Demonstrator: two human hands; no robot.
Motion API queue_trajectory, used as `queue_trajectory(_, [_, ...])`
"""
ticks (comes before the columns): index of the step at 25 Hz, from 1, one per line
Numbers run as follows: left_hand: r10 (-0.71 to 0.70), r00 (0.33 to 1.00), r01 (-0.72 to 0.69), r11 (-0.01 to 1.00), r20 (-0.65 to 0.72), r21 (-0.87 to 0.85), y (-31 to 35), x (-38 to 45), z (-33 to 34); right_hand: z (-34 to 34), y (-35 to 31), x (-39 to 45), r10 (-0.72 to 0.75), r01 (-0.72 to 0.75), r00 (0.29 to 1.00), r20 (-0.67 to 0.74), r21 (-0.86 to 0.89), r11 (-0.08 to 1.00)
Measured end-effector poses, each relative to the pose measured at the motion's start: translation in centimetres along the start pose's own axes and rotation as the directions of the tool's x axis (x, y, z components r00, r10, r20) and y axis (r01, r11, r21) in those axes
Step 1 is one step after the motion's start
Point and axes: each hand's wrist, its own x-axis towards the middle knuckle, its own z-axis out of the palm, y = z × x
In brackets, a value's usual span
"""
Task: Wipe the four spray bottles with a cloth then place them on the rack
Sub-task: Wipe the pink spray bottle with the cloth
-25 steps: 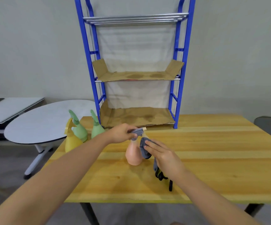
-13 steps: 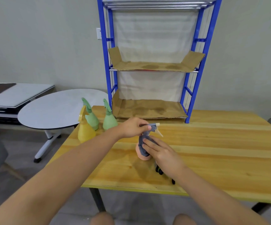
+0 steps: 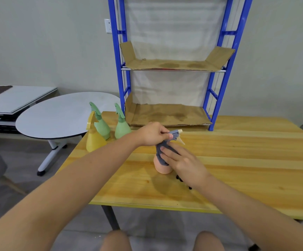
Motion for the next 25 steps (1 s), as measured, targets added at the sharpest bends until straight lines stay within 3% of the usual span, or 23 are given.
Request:
queue_trajectory(2, [-0.032, 0.999, 0.033, 0.997, 0.012, -0.077, -0.2, 0.1, 0.2, 1.2, -1.2, -1.4, -0.097, 0.099, 0.995, 0.029, -0.095, 0.991])
queue_trajectory(5, [-0.048, 0.999, 0.05, 0.992, 0.016, -0.118, -0.3, 0.1, 0.3, 1.6, -2.2, -3.4, -0.204, 0.211, 0.975, 0.094, -0.071, 0.975])
queue_trajectory(10, [-0.043, 0.999, 0.043, 0.999, 0.006, -0.029, 0.1, 0.2, 0.0, 0.0, -1.0, 0.5, -0.105, 0.102, 0.994, -0.007, -0.161, 0.982])
queue_trajectory(13, [-0.06, 0.998, 0.062, 0.994, 0.021, -0.095, -0.1, 0.1, 0.2, 2.8, -3.6, -2.1, -0.239, 0.26, 0.963, 0.127, -0.198, 0.945])
queue_trajectory(15, [-0.06, 0.998, 0.061, 0.994, 0.013, -0.086, -0.1, 0.1, 0.3, 2.8, -4.1, -2.1, -0.25, 0.288, 0.948, 0.197, -0.194, 0.938])
queue_trajectory(19, [-0.035, 0.999, 0.035, 0.999, -0.014, 0.018, 0.5, -0.1, 0.1, 1.1, -3.4, 2.6, -0.059, 0.064, 0.998, 0.028, -0.235, 0.97])
queue_trajectory(23, [-0.03, 0.999, 0.03, 0.999, -0.019, -0.032, 0.3, -0.5, 0.4, 3.2, -4.0, 0.2, -0.196, 0.184, 0.98, -0.042, -0.203, 0.962])
queue_trajectory(25, [-0.031, 0.999, 0.03, 0.999, -0.025, -0.038, 0.1, -0.5, 0.5, 3.7, -3.7, -1.5, -0.245, 0.243, 0.969, 0.009, -0.175, 0.954])
